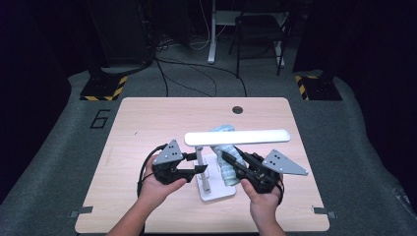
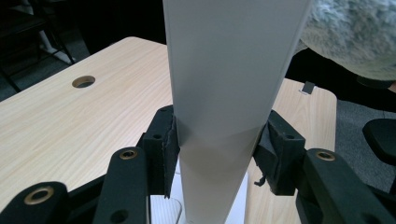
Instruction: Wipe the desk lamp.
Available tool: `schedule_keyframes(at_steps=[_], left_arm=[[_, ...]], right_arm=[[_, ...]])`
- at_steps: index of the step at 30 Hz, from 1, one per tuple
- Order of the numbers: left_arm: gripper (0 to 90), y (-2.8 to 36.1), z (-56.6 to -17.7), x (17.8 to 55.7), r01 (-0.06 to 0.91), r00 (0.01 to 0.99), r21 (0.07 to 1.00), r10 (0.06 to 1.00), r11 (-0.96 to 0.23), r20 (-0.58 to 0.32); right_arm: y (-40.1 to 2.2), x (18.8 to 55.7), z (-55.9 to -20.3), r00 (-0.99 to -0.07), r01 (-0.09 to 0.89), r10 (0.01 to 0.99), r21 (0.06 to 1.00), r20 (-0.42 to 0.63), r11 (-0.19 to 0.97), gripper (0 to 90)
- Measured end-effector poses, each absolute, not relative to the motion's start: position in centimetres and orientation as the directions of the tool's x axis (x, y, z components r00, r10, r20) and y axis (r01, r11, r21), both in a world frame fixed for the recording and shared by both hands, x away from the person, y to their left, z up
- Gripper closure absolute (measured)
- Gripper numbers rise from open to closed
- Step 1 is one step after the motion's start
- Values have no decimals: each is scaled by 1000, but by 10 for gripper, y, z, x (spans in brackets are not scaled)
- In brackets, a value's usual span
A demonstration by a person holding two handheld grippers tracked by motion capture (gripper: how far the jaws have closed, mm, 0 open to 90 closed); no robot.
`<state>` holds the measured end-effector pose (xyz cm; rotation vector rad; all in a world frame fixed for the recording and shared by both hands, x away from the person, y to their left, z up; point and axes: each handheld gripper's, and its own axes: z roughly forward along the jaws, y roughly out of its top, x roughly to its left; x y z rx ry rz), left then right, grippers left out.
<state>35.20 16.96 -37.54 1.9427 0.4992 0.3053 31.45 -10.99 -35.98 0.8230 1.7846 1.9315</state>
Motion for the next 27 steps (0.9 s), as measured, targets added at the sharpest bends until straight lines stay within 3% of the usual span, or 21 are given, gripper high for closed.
schedule_keyframes(at_steps=[8,27], left_arm=[[530,171,-374,351,210,877,907,480,-364,-11],[532,182,-372,353,237,865,902,501,-362,-26]], right_arm=[[-141,322,-367,-690,142,688,974,224,-175,706],[-201,331,-371,-575,155,776,965,261,-209,703]])
